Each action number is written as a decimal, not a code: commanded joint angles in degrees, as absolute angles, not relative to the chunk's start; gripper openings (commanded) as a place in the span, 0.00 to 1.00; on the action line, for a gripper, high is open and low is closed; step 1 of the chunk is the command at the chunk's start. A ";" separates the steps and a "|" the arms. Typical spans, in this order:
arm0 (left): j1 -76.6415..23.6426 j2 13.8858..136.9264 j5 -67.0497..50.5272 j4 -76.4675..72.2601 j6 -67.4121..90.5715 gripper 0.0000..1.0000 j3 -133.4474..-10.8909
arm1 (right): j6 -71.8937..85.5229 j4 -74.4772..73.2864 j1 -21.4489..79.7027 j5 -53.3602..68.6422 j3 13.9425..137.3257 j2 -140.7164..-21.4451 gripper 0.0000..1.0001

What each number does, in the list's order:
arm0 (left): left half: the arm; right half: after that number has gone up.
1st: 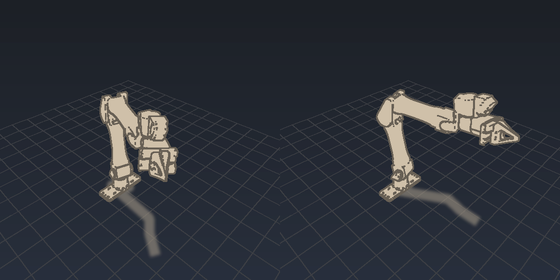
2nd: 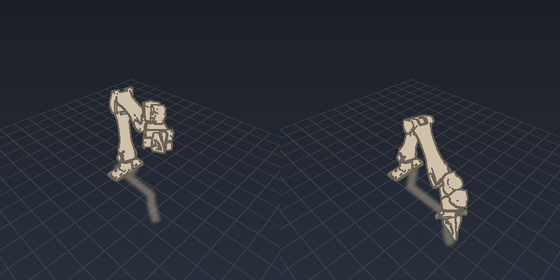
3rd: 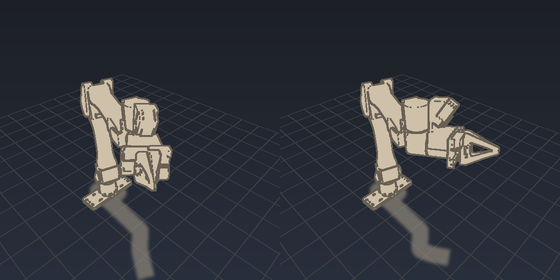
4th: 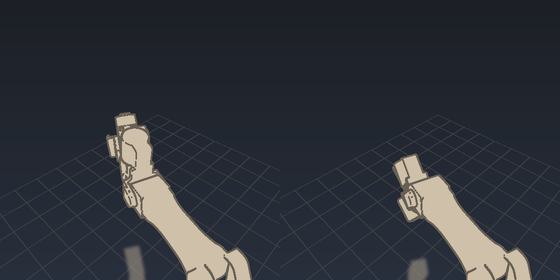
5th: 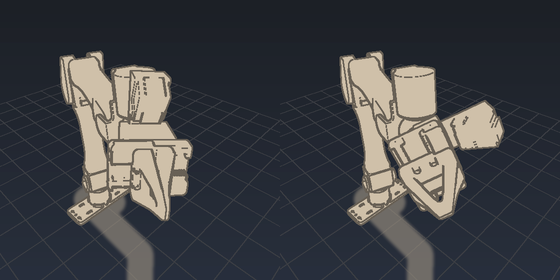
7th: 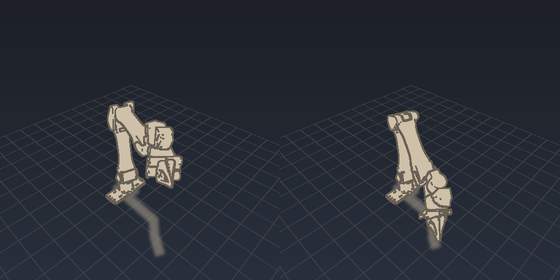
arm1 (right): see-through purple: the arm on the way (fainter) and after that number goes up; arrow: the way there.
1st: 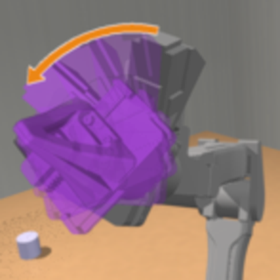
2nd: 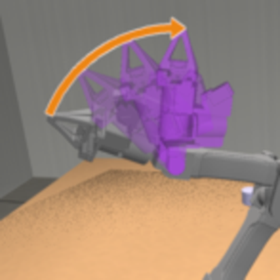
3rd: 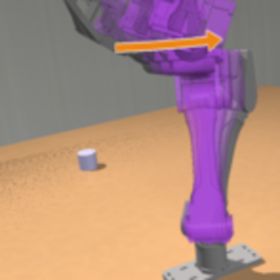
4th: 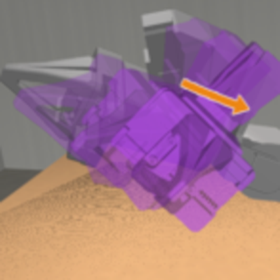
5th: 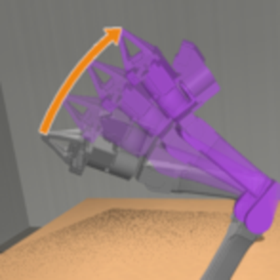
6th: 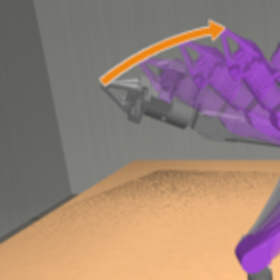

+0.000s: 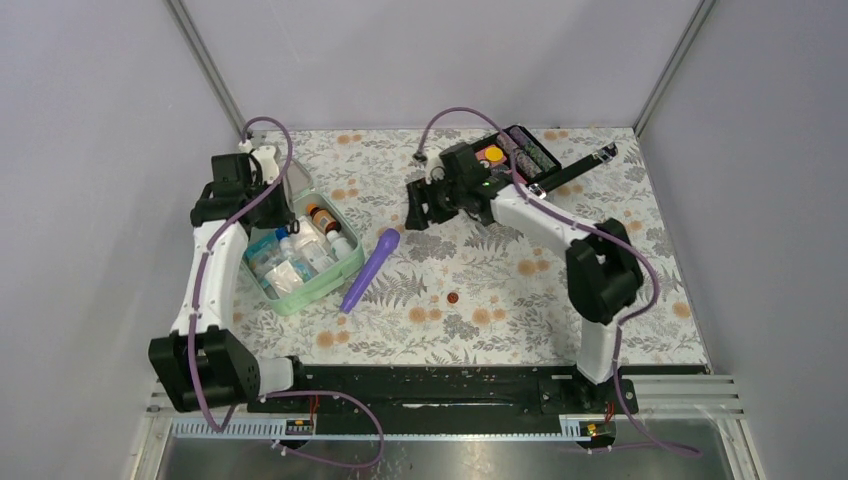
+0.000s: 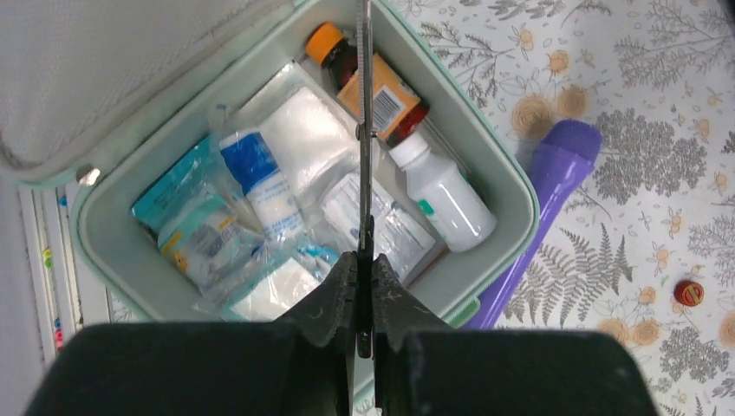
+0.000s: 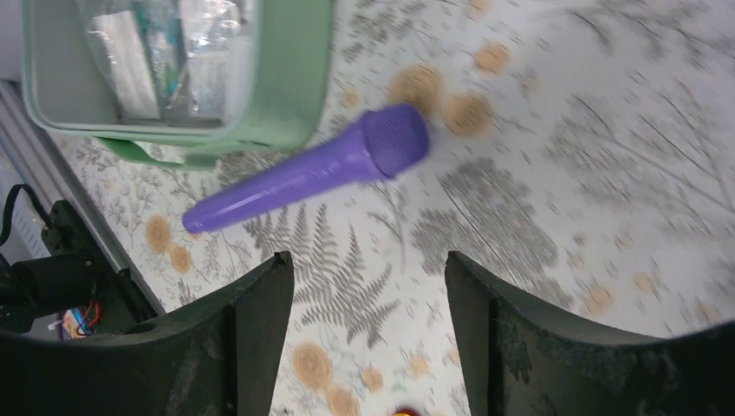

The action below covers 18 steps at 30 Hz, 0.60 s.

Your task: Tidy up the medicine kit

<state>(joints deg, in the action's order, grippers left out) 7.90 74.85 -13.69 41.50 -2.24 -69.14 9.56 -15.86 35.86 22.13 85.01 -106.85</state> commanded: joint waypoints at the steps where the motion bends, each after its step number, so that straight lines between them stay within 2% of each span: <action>1: 7.51 66.92 -10.14 45.99 -4.13 0.00 -66.83 | 6.93 -11.62 41.38 26.71 94.97 -113.07 0.72; 7: 7.91 58.53 -6.93 49.26 -1.55 0.00 -63.93 | 13.45 -6.12 46.14 28.40 100.67 -121.34 0.80; 10: 9.23 57.71 -11.86 52.34 -0.91 0.00 -65.54 | 17.57 -3.40 47.24 27.79 101.87 -124.18 0.81; 14: 11.56 57.52 -13.42 53.80 -1.37 0.00 -65.88 | 20.32 -3.49 47.61 23.51 105.51 -128.37 0.71; 18: 12.49 56.77 -15.92 53.58 -0.49 0.00 -65.51 | 19.24 -6.68 47.89 17.81 109.33 -132.20 0.47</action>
